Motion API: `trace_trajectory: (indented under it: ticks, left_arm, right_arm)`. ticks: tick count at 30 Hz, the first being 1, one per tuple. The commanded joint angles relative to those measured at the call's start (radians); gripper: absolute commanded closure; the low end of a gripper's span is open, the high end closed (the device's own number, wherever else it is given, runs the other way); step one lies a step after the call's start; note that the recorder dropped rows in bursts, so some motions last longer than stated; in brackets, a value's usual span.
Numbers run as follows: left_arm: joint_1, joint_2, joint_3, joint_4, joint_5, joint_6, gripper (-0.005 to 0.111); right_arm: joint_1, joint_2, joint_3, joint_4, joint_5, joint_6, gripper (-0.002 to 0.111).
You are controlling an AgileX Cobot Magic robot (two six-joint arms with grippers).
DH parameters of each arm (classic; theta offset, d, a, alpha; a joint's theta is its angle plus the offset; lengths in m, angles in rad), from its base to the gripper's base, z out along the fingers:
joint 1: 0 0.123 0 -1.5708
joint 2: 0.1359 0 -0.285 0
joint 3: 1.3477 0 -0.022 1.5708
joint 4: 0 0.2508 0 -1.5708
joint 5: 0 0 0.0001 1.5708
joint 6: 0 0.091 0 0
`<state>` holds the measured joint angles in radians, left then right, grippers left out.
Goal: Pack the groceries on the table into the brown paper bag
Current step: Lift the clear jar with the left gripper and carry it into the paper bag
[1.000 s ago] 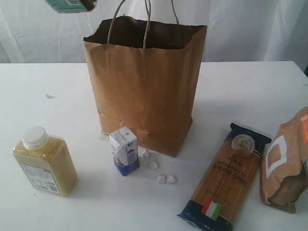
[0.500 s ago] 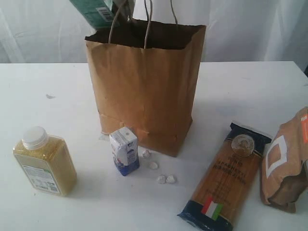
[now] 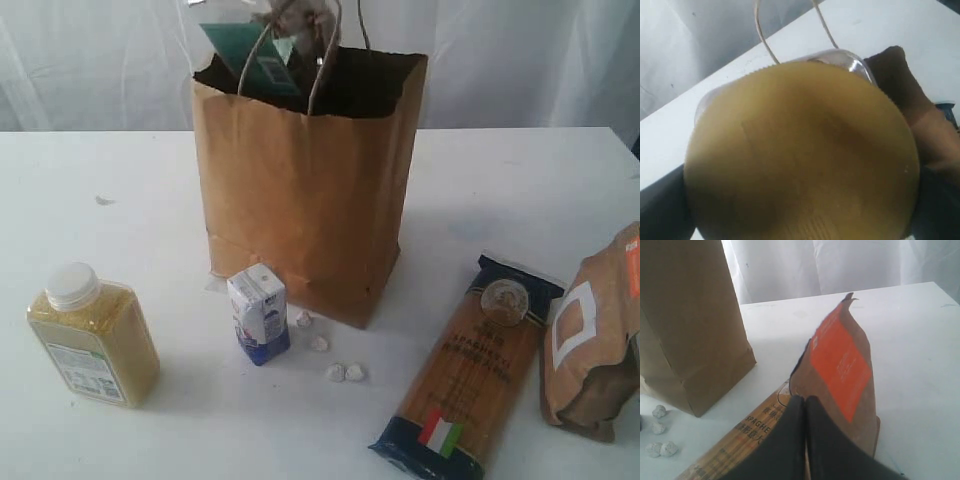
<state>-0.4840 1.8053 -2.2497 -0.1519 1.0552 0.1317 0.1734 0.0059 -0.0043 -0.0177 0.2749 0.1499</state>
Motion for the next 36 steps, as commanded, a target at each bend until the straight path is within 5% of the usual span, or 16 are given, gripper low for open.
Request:
trace_trajectory:
  ticks: [1, 8, 36]
  left_arm:
    - [-0.006, 0.029, -0.009, 0.005, 0.055, 0.001, 0.107]
    - [-0.006, 0.044, -0.009, 0.0, 0.166, 0.003, 0.107]
    - [-0.006, 0.22, -0.003, -0.011, 0.166, 0.003, 0.107]
  right_arm:
    - [-0.005, -0.006, 0.004, -0.002, -0.012, 0.004, 0.108]
    - [-0.005, -0.006, 0.004, -0.002, -0.012, 0.004, 0.108]
    - [-0.005, -0.006, 0.004, -0.002, -0.012, 0.004, 0.108]
